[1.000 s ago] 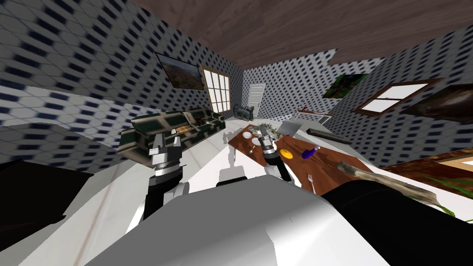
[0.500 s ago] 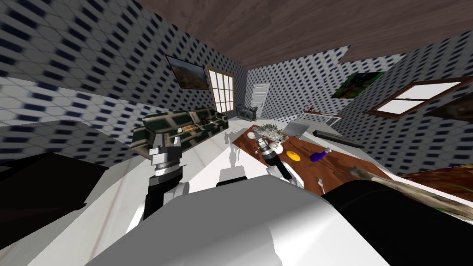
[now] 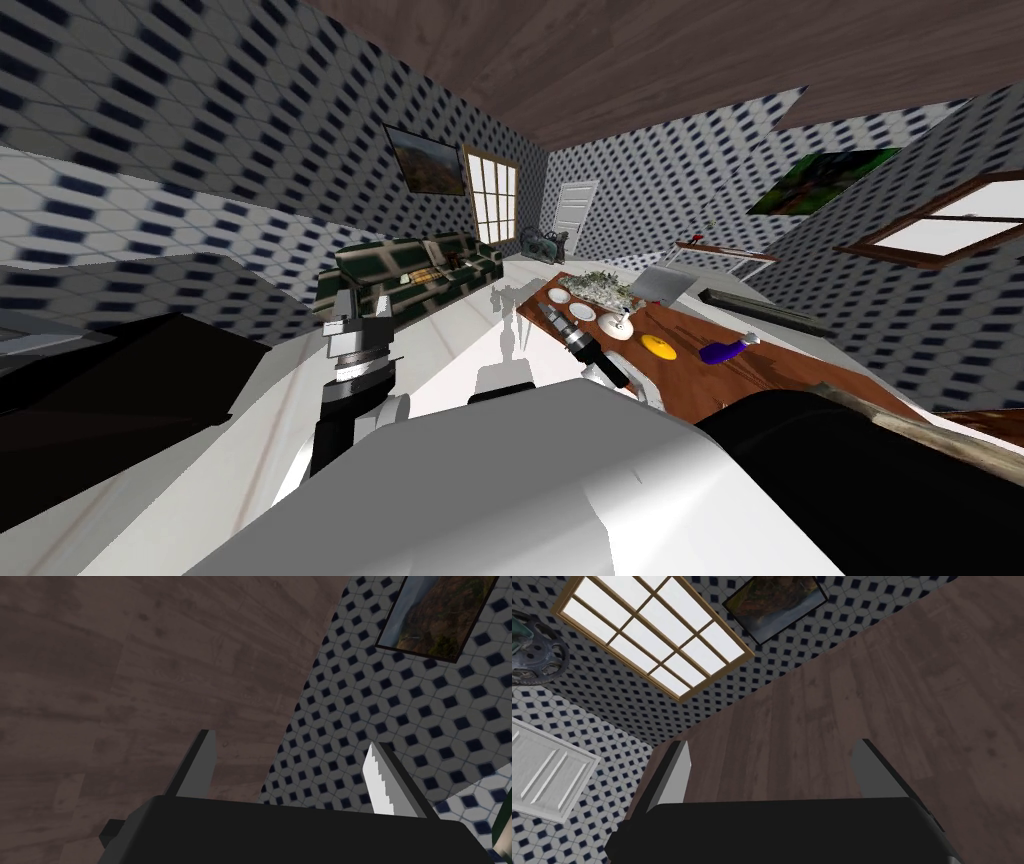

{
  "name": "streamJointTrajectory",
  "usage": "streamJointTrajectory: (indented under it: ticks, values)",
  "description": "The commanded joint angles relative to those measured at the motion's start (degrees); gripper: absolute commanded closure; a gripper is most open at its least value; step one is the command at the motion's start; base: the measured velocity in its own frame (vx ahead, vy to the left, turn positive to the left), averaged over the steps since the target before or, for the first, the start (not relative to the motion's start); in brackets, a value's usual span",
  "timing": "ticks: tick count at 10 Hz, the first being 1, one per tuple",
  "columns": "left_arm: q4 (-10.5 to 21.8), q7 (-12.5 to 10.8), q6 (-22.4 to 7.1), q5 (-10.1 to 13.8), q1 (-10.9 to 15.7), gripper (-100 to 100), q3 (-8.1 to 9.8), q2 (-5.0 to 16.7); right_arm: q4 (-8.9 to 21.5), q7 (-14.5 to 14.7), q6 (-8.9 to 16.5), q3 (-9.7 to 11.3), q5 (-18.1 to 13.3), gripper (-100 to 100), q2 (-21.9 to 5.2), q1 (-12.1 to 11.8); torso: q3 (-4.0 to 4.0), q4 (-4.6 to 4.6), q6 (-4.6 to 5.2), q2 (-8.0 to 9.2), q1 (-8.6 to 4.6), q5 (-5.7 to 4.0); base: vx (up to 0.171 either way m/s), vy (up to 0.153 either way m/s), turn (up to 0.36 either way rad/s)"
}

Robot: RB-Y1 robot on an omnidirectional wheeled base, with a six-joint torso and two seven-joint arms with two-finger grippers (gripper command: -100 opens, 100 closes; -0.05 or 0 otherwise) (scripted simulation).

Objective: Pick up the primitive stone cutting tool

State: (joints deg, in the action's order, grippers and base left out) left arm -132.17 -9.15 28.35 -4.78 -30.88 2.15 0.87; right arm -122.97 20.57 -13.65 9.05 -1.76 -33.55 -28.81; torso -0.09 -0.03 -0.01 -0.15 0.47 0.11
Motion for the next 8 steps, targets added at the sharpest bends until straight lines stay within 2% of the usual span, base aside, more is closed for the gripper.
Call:
streamJointTrajectory:
  ticks: [1,3,4,7,8]
  values:
    - [0.0,0.0,0.0,0.0,0.0,0,0.0,0.0,0.69,0.53,1.1,0.15,-0.14,-100,-2.09,0.13,0.0,0.0,0.0,0.0,0.0,0.0,0.038,0.076,0.038]
    - [0.0,0.0,0.0,0.0,0.0,0,0.01,0.01,2.72,2.36,3.56,1.57,-1.39,-100,-5.94,-0.63,0.04,0.02,0.01,0.08,-0.24,-0.05,0.042,0.059,0.108]
    - [0.0,0.0,0.0,0.0,0.0,0,0.01,0.01,2.72,2.36,3.56,1.57,-1.39,-100,-6.41,-0.63,0.01,0.0,0.01,0.02,-0.25,-0.05,0.051,0.038,0.049]
    - [0.0,0.0,0.0,0.0,0.0,0,0.01,0.01,6.23,4.7,7.2,3.93,-3.65,-100,-12.46,-2.5,-0.02,-0.01,0.0,-0.03,-0.42,-0.09,0.069,0.02,0.13]
    - [0.0,0.0,0.0,0.0,-0.01,0,0.01,0.01,6.23,4.7,7.2,3.93,-3.65,-100,-12.73,-2.5,-0.06,-0.02,0.02,-0.09,-0.44,-0.09,0.065,0.003,0.04]
